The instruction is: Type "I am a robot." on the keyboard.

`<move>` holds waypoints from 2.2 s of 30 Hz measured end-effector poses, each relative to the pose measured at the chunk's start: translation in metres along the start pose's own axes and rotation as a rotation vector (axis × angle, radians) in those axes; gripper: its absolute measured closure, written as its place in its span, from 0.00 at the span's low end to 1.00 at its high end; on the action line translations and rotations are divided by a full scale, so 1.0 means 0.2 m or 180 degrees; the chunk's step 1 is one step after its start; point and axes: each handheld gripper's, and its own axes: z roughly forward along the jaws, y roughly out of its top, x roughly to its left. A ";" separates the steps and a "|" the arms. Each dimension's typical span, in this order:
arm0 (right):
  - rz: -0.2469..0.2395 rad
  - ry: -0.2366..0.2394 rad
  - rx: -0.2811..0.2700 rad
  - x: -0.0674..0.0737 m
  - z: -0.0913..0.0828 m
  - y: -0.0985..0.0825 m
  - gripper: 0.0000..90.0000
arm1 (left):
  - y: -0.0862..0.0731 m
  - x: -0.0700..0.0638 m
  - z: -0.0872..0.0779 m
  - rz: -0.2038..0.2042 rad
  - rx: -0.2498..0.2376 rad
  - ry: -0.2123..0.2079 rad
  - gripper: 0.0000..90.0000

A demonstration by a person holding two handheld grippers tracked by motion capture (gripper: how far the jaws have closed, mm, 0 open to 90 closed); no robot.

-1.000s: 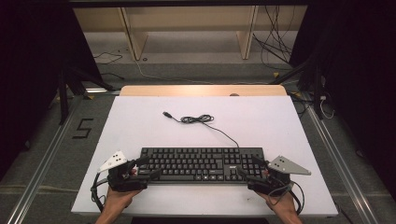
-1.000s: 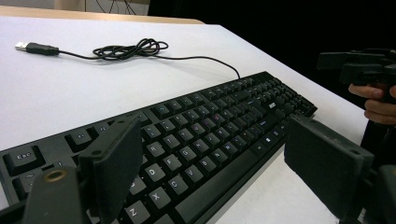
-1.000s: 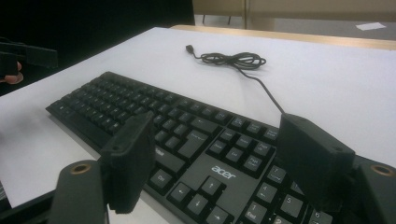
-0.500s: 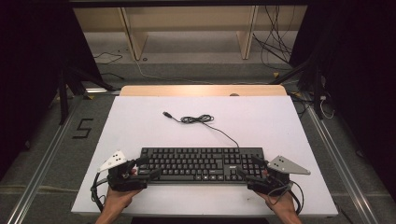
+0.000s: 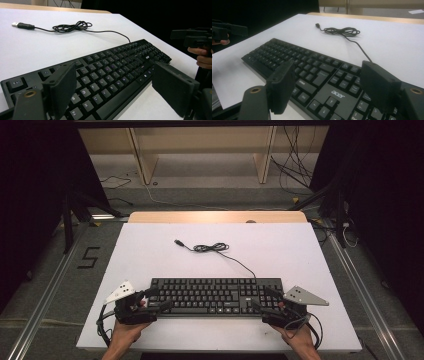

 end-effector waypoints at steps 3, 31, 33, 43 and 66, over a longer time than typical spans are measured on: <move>0.0000 0.0014 0.0024 0.00 0.01 0.00 0.33 | 0.00 0.00 0.00 -0.0002 0.0004 0.0005 0.21; -0.0163 0.0449 0.0561 0.19 0.51 0.18 0.57 | 0.00 0.09 -0.04 -0.0128 0.0212 0.0354 0.45; -0.0169 0.0459 0.0608 0.20 0.54 0.18 0.62 | 0.00 0.09 -0.04 -0.0112 0.0276 0.0366 0.50; -0.0204 0.0520 0.0780 0.24 0.66 0.19 0.84 | -0.02 0.09 -0.03 -0.0061 0.0588 0.0488 0.80; -0.0233 0.0482 0.1103 0.30 0.83 0.17 1.00 | -0.04 0.13 0.00 -0.0006 0.1007 0.0625 0.99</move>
